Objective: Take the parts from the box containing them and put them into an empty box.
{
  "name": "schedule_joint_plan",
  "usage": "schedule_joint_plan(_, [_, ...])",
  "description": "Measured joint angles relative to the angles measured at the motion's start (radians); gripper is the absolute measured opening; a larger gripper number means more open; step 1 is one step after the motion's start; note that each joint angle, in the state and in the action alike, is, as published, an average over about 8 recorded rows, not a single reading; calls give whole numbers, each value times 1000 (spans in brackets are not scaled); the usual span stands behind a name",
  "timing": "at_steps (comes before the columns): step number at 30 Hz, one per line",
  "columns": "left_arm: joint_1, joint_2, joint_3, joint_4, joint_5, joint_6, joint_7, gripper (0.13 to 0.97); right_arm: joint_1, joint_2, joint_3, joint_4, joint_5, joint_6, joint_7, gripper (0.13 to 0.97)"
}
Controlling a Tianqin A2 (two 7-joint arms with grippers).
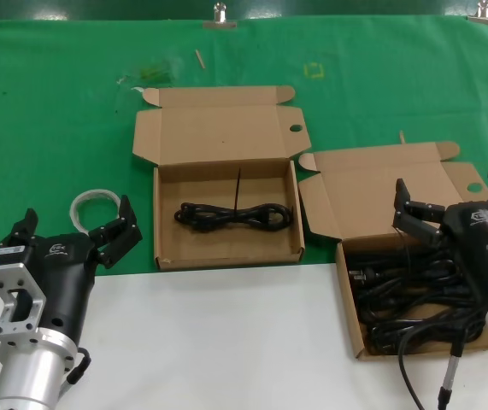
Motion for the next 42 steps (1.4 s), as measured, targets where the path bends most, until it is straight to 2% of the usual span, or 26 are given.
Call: schedule_joint_plan(42, [0, 0, 0, 0, 0, 0, 0, 966, 0, 0, 0, 0, 0, 0, 0, 966])
